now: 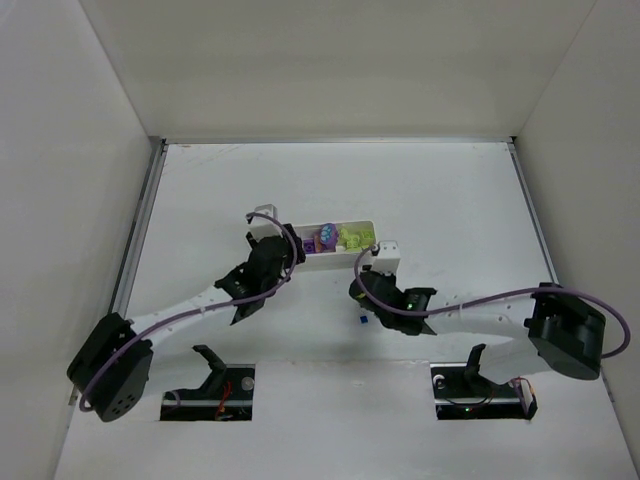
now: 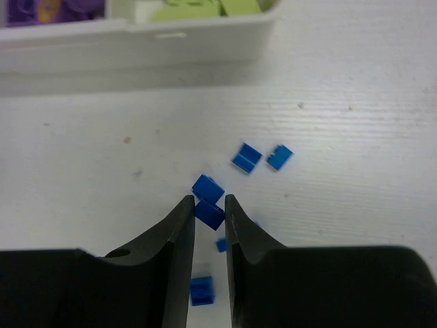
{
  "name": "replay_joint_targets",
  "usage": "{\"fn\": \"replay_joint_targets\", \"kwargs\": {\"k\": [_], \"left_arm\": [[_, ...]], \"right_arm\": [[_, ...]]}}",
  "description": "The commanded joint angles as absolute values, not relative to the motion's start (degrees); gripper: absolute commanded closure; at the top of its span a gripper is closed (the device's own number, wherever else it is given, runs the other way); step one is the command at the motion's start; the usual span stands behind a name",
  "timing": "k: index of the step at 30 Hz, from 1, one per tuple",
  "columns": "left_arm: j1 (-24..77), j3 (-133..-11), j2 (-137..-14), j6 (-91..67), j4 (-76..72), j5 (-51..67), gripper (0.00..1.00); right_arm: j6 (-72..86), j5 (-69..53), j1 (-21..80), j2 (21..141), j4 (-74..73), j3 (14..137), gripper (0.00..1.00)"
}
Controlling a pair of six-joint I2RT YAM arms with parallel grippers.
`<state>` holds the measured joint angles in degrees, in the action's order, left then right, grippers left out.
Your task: Sort the legos into containers by color
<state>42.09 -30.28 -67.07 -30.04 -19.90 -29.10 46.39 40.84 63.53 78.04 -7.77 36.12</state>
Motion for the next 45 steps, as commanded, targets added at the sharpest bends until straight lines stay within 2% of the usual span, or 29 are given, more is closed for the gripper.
{"fn": "replay_joint_targets", "kwargs": {"k": [1, 10, 17, 19, 21, 24, 28, 31, 34, 37, 45], "left_arm": [[43.55, -27.08, -61.19, -30.49, -21.0, -29.53, 0.49], [45.22, -13.72, -38.26, -35.51, -18.03, -33.65, 0.54], [46.27, -9.93, -24.8, -36.74, -10.11, -36.12, 0.56], [46.88, -9.06, -23.03, -37.09, -9.76, -35.77, 0.56], [47.67, -8.35, -23.03, -37.53, -10.11, -35.33, 0.56], [49.69, -8.26, -24.95, -37.79, -10.54, -34.54, 0.56], [54.43, -7.82, -28.38, -37.97, -14.58, -35.07, 0.56], [57.86, -9.75, -34.95, -37.09, -18.27, -34.28, 0.55], [62.61, -12.73, -44.61, -36.13, -22.66, -33.49, 0.54], [67.09, -16.42, -55.25, -33.85, -27.41, -33.05, 0.54], [72.11, -26.44, -76.44, -32.52, -34.62, -29.62, 0.54]], "right_arm": [[42.37, 38.42, 64.47, 77.95, -4.85, 42.61, 0.75], [33.49, 29.45, 63.85, 92.27, 7.03, 59.48, 0.75], [32.78, 23.65, 59.9, 104.49, 9.05, 71.7, 0.75], [33.39, 22.07, 59.37, 107.39, 8.44, 75.22, 0.73], [33.66, 21.97, 59.19, 108.98, 8.09, 76.99, 0.67], [34.1, 22.32, 58.67, 108.9, 8.26, 77.34, 0.51], [34.45, 22.94, 57.79, 105.13, 8.88, 73.93, 0.47], [35.68, 24.78, 57.0, 99.69, 9.93, 67.18, 0.52], [37.87, 27.33, 56.56, 91.87, 12.04, 55.93, 0.62], [40.68, 29.26, 55.68, 83.97, 11.25, 45.13, 0.67], [50.79, 34.71, 55.59, 66.28, 0.46, 28.14, 0.65]]}}
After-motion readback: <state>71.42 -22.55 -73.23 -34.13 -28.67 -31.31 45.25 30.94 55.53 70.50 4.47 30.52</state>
